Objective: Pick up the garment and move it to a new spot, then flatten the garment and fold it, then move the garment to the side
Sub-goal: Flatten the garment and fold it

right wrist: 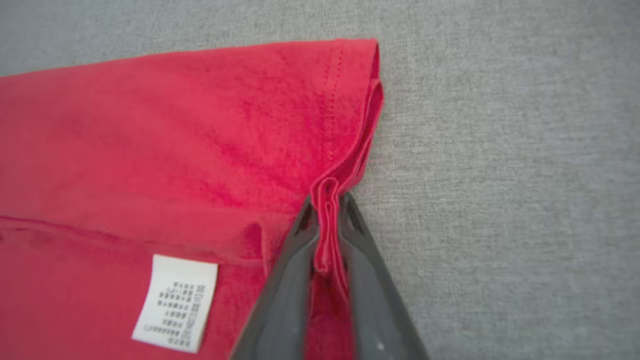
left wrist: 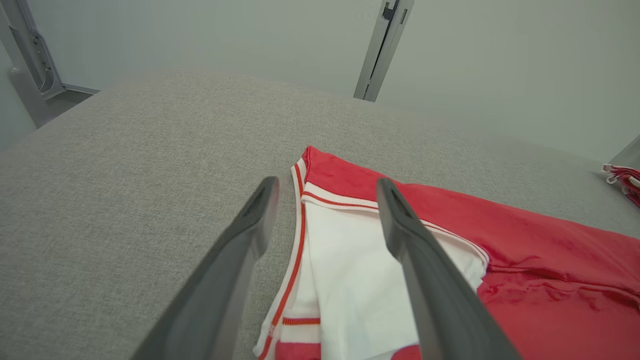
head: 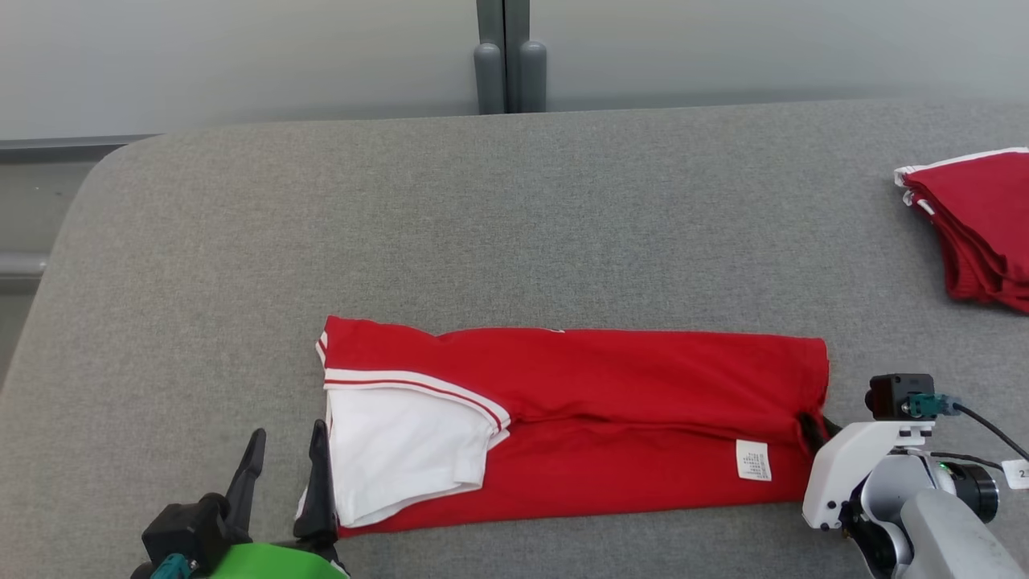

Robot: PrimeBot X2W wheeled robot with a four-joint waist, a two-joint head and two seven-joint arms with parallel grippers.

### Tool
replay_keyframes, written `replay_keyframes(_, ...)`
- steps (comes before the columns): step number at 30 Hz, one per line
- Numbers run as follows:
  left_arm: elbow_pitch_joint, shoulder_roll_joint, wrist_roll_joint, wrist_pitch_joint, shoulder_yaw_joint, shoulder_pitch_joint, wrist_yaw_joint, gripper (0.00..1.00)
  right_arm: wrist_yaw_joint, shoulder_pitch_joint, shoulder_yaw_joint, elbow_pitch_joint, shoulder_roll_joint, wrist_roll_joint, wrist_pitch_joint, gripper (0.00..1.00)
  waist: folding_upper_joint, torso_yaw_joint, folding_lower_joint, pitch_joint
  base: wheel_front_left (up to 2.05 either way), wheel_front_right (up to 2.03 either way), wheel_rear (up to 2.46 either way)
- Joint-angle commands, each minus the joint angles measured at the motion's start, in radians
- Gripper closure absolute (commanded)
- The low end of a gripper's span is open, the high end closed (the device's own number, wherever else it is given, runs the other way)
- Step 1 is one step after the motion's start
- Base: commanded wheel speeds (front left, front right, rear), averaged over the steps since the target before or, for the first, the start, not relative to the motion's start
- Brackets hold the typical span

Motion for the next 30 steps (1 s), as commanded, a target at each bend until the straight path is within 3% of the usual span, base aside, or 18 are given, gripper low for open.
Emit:
replay_keyframes(1, 0.0, 0.009, -0.007, -0.004, 0.005, -0.018, 0.002, 0.0, -0.002, -0.008, 0.004, 0.022, -0.005, 0.009, -0.003, 1.0, 0.0, 0.0, 0.0, -0.001, 0.0, 0.0, 0.0)
replay_keyframes(9, 0.015, 0.027, 0.004, -0.021, 0.024, -0.033, 0.01, 0.0, -0.002, -0.077, -0.004, 0.029, -0.057, 0.044, -0.026, 1.0, 0.0, -0.035, 0.0, -0.02, 0.0, 0.0, 0.0)
replay_keyframes(19, 0.02, 0.019, 0.006, -0.029, 0.014, -0.041, 0.014, 0.0, -0.002, -0.108, -0.027, -0.023, -0.149, 0.062, 0.032, 1.0, 0.0, -0.087, 0.0, -0.027, 0.0, 0.0, 0.0)
replay_keyframes(25, 0.027, 0.016, 0.003, -0.033, 0.008, -0.04, 0.014, 0.0, -0.001, -0.073, 0.001, -0.128, -0.169, 0.138, 0.109, 1.0, 0.0, -0.105, 0.0, -0.033, 0.0, 0.0, 0.0)
replay_keyframes(30, 0.033, 0.014, -0.002, -0.036, 0.007, -0.036, 0.012, 0.0, -0.001, -0.027, 0.043, -0.286, -0.178, 0.193, 0.175, 1.0, 0.0, -0.118, 0.0, -0.043, 0.0, 0.0, 0.0)
